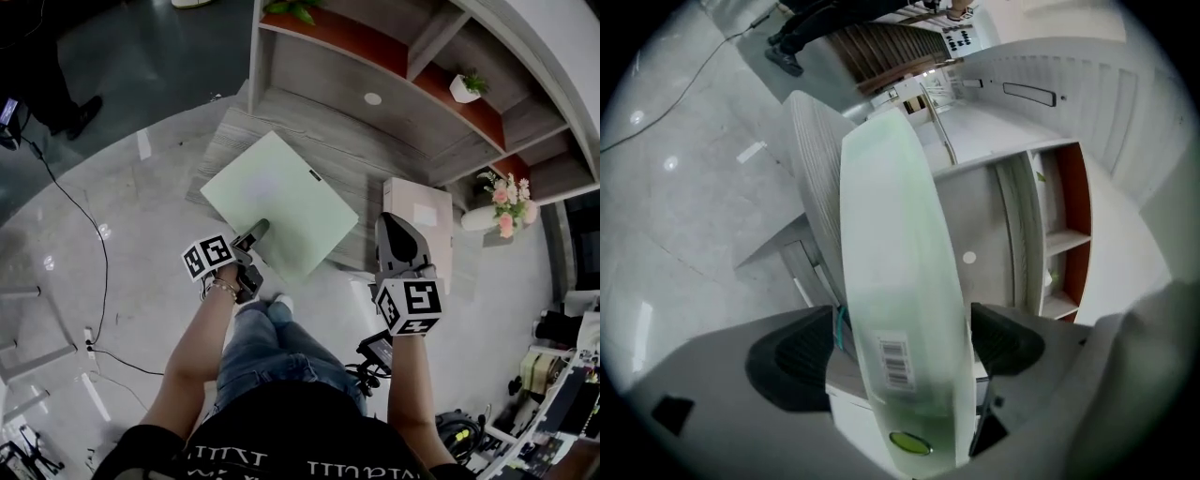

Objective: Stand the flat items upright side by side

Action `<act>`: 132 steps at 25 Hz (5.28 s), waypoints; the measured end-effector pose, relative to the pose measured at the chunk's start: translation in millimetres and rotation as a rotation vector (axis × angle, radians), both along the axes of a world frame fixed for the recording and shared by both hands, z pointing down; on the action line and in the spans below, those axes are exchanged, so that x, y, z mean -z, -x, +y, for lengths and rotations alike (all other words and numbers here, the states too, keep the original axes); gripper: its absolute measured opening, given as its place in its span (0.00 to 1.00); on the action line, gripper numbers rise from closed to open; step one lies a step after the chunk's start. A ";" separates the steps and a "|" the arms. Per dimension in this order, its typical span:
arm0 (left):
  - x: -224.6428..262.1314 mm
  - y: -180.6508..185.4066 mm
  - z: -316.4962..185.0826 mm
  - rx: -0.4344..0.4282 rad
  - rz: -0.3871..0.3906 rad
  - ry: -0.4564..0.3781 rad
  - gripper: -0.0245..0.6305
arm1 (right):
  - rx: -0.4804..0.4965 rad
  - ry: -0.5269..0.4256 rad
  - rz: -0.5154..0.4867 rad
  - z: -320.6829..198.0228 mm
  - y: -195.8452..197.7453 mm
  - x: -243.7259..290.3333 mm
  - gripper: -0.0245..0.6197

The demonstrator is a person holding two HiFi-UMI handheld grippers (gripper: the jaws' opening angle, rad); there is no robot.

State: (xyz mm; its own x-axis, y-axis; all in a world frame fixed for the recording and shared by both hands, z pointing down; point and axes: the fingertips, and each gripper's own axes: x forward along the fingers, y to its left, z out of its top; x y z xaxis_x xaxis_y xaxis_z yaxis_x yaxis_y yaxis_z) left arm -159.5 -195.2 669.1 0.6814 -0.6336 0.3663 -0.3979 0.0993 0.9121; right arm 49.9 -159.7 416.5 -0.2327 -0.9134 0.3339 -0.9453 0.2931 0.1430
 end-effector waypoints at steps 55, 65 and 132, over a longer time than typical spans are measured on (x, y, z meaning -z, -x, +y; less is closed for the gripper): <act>196.2 -23.4 -45.7 -0.121 -0.810 -0.884 0.49 | -0.028 -0.074 -0.075 15.5 -21.9 20.0 0.06; 169.4 -44.9 -71.7 -0.151 -1.034 -0.763 0.51 | -0.021 -0.077 -0.083 11.0 -38.9 21.1 0.06; 141.9 3.0 -263.5 0.019 -1.219 -0.542 0.53 | -0.050 -0.012 -0.058 -103.5 -56.4 5.3 0.06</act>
